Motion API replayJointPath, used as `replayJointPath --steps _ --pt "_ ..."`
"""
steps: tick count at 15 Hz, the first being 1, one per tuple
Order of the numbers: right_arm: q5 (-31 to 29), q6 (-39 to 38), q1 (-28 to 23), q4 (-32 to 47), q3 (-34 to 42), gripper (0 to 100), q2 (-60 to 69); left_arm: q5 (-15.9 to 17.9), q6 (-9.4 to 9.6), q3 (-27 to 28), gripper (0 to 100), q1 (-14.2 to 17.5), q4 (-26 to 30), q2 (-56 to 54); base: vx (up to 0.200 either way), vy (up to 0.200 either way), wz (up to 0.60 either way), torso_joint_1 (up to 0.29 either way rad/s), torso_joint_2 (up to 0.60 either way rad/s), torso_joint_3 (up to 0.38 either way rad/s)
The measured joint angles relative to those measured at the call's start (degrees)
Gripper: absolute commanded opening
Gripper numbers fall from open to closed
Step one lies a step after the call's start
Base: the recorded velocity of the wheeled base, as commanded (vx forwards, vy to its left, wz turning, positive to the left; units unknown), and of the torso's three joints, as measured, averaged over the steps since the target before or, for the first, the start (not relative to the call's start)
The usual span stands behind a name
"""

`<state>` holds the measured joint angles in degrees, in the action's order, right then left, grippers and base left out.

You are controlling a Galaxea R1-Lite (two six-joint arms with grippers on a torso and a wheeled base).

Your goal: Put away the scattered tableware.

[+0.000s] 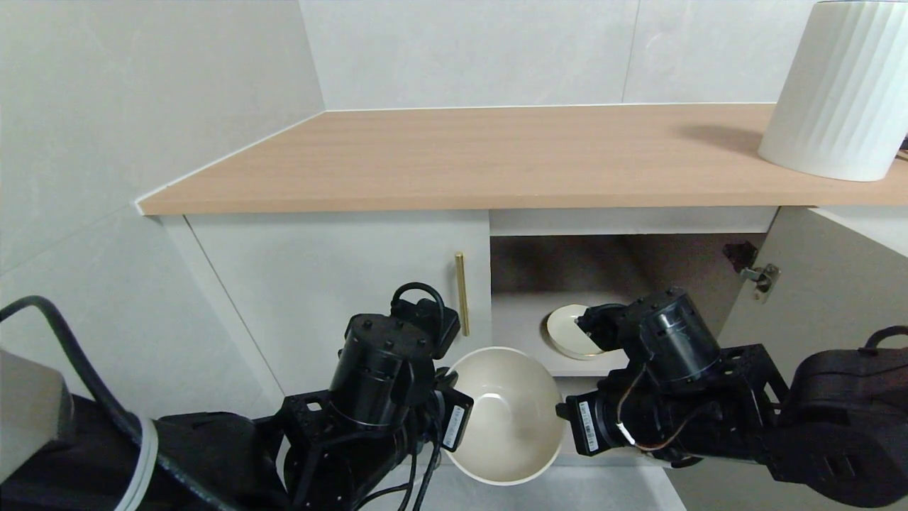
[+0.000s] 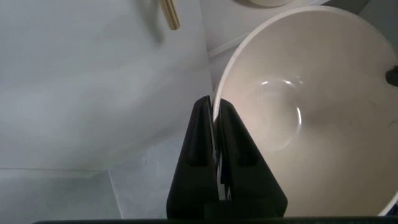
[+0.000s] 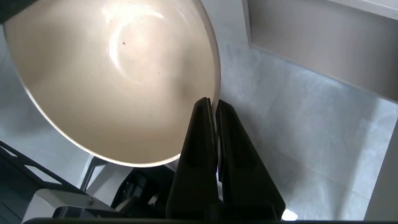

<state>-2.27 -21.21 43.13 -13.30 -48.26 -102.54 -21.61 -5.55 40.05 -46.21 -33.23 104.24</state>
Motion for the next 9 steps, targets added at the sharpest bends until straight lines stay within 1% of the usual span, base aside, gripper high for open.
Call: replayJointPath --steps 6,7,9 --pt "0.0 0.0 0.1 0.0 0.1 0 0.0 0.0 0.02 -0.1 0 0.0 0.0 0.0 0.000 0.000 0.00 0.000 0.00 0.000" --pt "0.0 0.0 0.1 0.0 0.1 0 0.0 0.0 0.09 -0.2 100 0.0 0.1 -0.1 0.000 0.000 0.00 0.000 0.00 0.000" --pt "-0.1 0.0 0.0 0.1 0.1 0 0.0 0.0 0.11 -0.4 100 0.0 0.1 -0.1 0.000 0.000 0.00 0.000 0.00 0.000"
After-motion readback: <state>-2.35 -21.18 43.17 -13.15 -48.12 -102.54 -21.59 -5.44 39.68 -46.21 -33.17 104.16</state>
